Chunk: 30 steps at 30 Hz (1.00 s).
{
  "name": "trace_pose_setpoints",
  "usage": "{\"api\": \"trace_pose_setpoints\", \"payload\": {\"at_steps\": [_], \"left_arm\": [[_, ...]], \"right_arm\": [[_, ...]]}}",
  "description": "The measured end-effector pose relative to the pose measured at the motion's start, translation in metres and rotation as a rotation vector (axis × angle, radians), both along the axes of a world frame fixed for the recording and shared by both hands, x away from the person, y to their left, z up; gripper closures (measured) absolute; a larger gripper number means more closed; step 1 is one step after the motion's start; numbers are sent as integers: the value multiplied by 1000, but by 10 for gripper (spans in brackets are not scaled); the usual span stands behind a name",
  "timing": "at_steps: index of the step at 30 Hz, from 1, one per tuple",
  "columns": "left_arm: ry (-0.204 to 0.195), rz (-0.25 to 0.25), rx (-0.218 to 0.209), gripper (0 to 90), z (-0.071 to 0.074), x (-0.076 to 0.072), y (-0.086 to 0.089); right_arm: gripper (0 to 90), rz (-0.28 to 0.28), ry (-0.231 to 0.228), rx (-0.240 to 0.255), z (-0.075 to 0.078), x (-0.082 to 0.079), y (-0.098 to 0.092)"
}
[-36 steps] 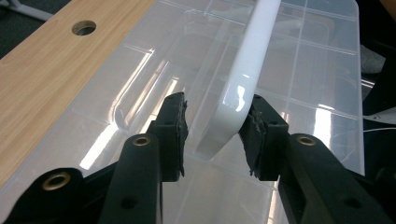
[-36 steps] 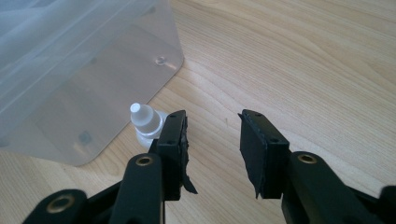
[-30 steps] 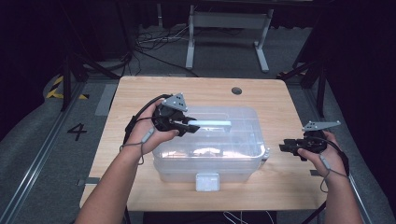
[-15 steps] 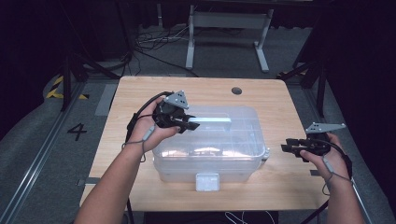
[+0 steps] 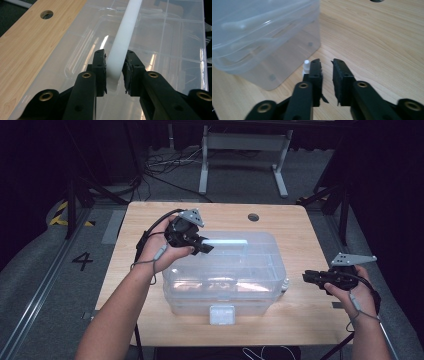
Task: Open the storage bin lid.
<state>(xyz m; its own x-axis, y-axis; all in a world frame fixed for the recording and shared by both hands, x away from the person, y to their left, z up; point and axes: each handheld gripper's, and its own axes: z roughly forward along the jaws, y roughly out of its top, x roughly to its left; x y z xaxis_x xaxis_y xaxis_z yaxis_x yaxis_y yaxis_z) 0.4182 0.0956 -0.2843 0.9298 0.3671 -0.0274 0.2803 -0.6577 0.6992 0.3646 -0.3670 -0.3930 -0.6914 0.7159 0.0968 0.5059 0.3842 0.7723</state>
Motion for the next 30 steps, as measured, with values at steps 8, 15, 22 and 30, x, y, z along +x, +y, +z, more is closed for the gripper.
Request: {"api": "trace_pose_setpoints", "payload": {"at_steps": [8, 15, 22, 30], "left_arm": [[20, 4, -5, 734, 8, 12, 1], [39, 9, -21, 732, 11, 21, 2], [48, 17, -30, 729, 14, 30, 3], [61, 28, -31, 725, 18, 39, 3]], "right_arm": [[900, 92, -61, 20, 13, -12, 9], [900, 154, -103, 32, 20, -22, 20], [900, 203, -123, 35, 23, -29, 33], [900, 282, -147, 81, 24, -35, 52]]}}
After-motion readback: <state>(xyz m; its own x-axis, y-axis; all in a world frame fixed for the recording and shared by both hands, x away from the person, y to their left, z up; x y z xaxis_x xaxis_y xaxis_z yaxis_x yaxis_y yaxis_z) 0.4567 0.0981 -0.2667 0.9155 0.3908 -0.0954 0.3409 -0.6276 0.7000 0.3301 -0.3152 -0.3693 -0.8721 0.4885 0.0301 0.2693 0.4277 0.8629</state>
